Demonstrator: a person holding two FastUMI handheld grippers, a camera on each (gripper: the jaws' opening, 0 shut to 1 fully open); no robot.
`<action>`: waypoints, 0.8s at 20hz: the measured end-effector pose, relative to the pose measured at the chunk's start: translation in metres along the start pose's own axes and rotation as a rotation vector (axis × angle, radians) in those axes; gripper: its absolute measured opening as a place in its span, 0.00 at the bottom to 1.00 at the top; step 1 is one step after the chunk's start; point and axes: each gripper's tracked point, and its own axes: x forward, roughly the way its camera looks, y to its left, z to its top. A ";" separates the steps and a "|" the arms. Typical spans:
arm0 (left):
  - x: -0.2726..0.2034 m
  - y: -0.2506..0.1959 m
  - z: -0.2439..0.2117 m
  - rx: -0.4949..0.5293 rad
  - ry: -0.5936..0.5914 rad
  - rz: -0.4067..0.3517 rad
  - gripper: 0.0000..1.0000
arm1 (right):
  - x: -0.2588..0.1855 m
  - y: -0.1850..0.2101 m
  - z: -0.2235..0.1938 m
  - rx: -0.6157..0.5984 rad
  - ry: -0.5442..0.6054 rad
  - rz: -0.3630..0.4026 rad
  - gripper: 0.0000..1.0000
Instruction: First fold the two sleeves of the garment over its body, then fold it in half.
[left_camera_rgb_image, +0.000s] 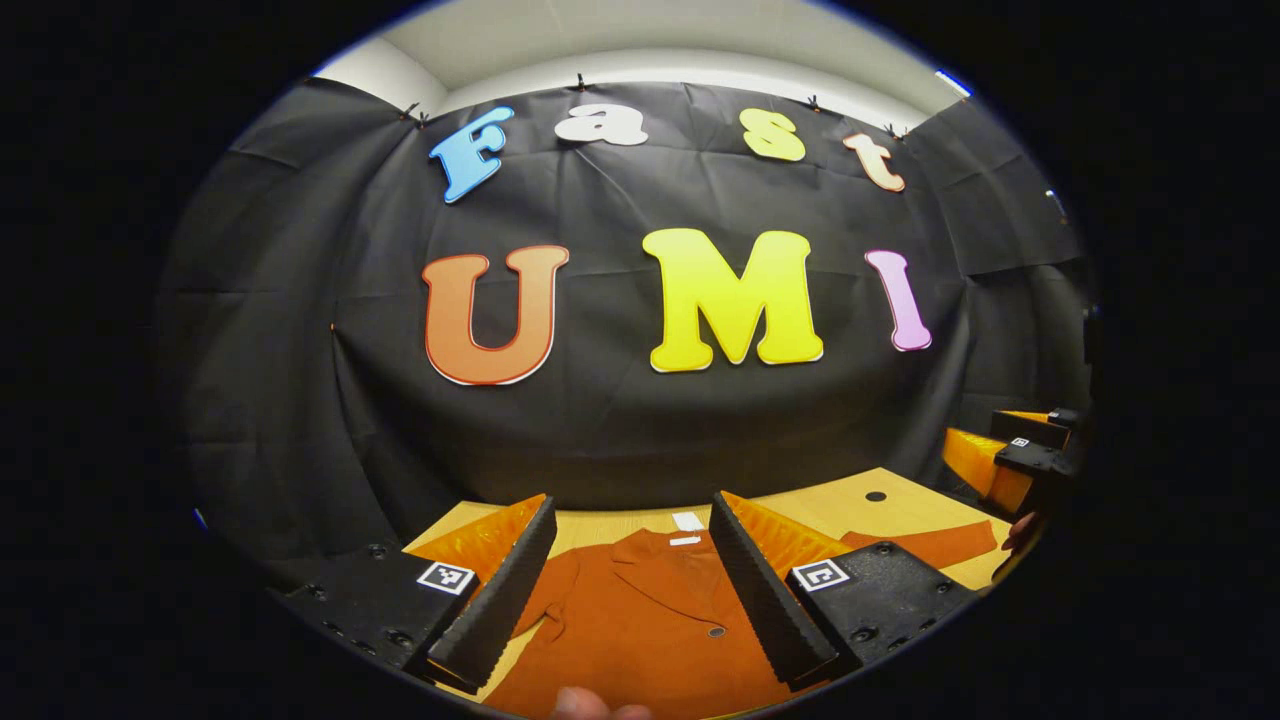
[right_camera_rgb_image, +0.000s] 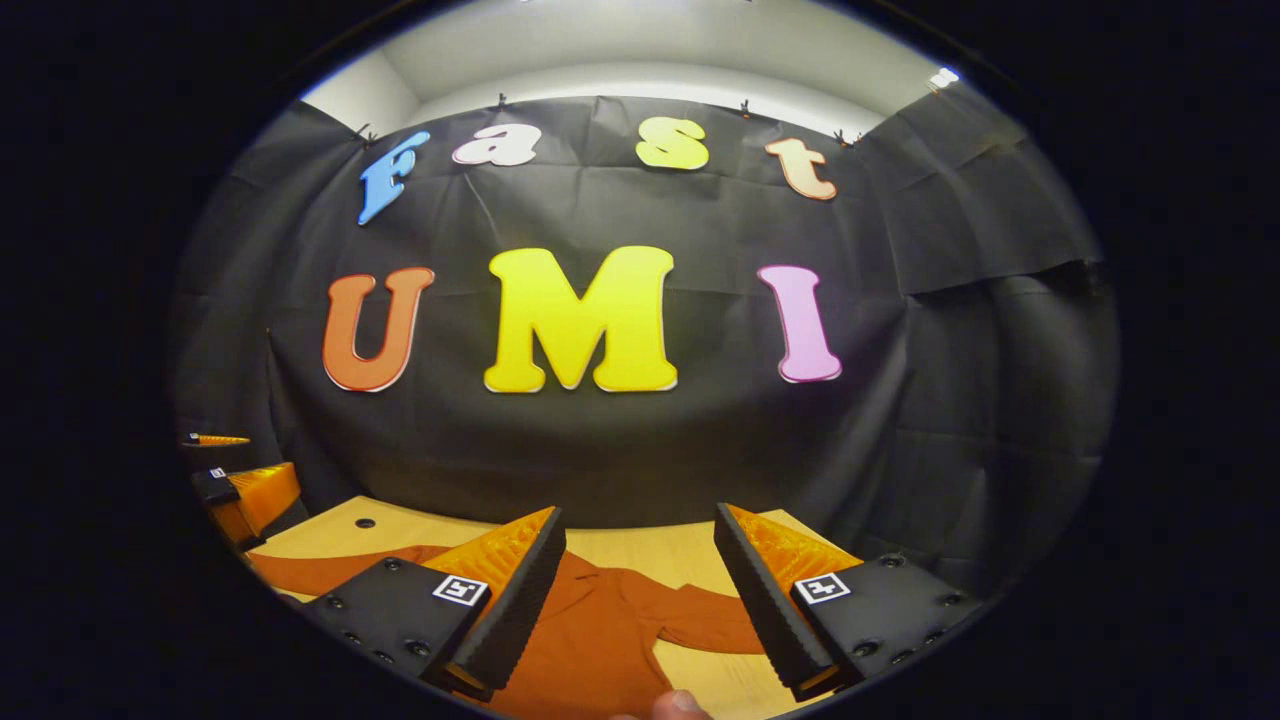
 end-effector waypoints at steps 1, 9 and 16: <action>0.002 -0.002 -0.003 -0.002 0.013 0.005 0.99 | 0.004 -0.020 -0.008 0.000 0.024 -0.028 0.95; 0.006 -0.037 -0.027 0.012 0.101 0.001 0.99 | 0.020 -0.176 -0.053 0.011 0.123 -0.251 0.95; 0.011 -0.073 -0.033 0.052 0.144 -0.015 0.99 | 0.031 -0.246 -0.117 0.065 0.251 -0.340 0.95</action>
